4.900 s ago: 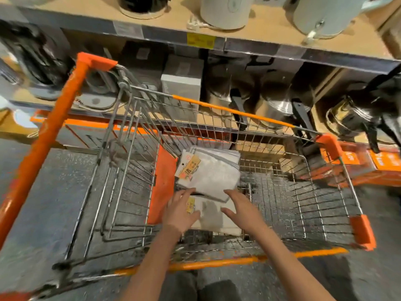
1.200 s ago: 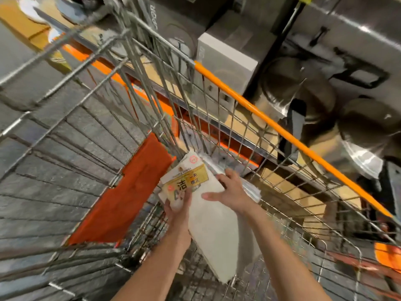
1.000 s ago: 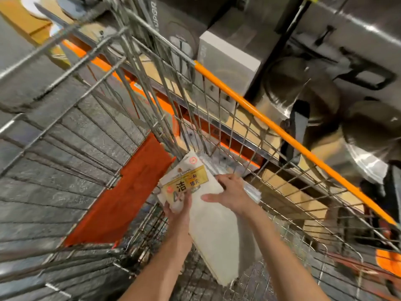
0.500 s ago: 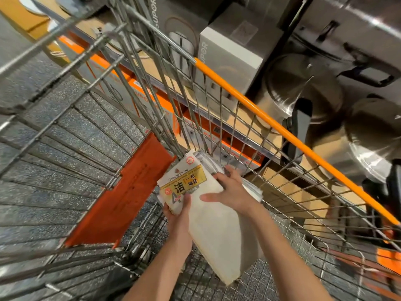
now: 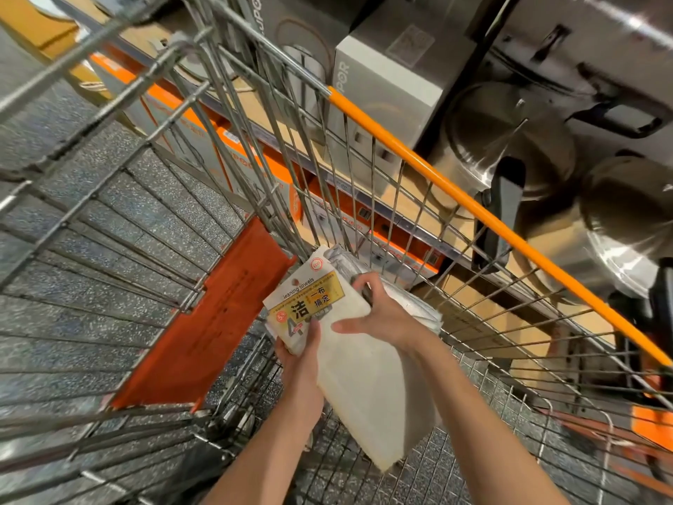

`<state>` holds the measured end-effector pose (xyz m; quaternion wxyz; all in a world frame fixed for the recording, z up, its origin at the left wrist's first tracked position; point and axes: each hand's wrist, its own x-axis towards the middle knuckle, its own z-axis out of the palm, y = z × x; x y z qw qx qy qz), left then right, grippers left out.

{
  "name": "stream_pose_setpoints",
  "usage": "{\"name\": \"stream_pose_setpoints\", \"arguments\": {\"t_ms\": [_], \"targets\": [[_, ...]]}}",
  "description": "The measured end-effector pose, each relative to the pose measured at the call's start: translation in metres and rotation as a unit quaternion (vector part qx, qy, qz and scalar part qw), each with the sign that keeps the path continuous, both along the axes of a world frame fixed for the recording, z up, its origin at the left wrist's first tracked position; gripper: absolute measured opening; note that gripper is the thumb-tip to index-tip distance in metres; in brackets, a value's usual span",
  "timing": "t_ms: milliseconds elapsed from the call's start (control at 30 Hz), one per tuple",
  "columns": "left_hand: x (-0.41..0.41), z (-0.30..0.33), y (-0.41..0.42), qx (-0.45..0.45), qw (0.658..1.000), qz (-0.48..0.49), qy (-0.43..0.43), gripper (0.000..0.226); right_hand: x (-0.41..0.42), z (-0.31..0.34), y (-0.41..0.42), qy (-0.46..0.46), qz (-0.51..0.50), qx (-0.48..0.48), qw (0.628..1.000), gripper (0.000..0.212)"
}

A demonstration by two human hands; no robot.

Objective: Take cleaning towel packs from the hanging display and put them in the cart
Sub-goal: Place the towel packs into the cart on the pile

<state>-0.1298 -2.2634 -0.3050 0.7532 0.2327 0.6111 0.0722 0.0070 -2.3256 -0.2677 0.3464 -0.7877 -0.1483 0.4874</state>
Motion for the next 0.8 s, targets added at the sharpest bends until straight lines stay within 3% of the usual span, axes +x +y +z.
{"name": "stream_pose_setpoints", "arguments": {"t_ms": [100,233,433,667,800], "targets": [[-0.002,0.006,-0.002,-0.009,0.999,0.005,-0.035,0.066,-0.001,0.002,0.004,0.017,-0.035,0.006,0.999,0.085],[-0.011,0.015,0.001,-0.033,0.995,0.015,-0.088,0.079,-0.008,0.007,0.006,0.04,-0.051,0.012,0.998,0.112],[-0.037,0.029,0.003,-0.084,0.987,-0.054,-0.129,0.064,-0.036,0.045,0.003,-0.027,-0.023,-0.01,0.999,0.1],[-0.062,0.071,0.015,-0.09,0.968,-0.108,-0.207,0.067,-0.063,0.101,-0.012,-0.07,-0.049,0.022,0.996,0.081],[-0.068,0.102,0.025,-0.041,0.963,-0.175,-0.203,0.099,-0.072,0.136,-0.017,-0.077,-0.081,0.046,0.993,0.077]]}}
